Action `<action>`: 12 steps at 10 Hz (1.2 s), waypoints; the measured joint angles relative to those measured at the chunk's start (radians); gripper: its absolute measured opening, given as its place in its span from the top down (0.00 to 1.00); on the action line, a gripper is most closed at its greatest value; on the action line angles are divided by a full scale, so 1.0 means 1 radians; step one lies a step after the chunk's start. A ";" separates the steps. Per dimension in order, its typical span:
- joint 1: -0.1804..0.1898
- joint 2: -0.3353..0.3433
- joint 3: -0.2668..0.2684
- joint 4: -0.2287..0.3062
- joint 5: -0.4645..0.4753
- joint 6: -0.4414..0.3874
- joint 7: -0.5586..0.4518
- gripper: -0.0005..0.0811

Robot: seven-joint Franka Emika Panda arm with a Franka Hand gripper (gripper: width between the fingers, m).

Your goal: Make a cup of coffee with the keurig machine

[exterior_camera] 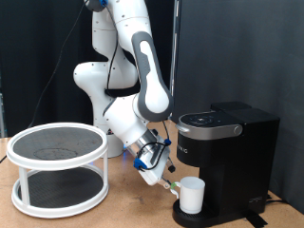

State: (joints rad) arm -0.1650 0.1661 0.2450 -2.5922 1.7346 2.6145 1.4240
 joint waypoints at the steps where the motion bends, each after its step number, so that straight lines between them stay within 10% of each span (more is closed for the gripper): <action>1: -0.010 -0.002 -0.005 -0.014 -0.027 -0.014 0.007 0.09; 7: -0.050 -0.059 -0.031 -0.070 -0.095 -0.133 0.057 0.09; 12: -0.054 -0.244 -0.033 -0.097 -0.114 -0.220 0.126 0.09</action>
State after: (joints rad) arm -0.2194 -0.0779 0.2124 -2.6890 1.6207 2.3948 1.5498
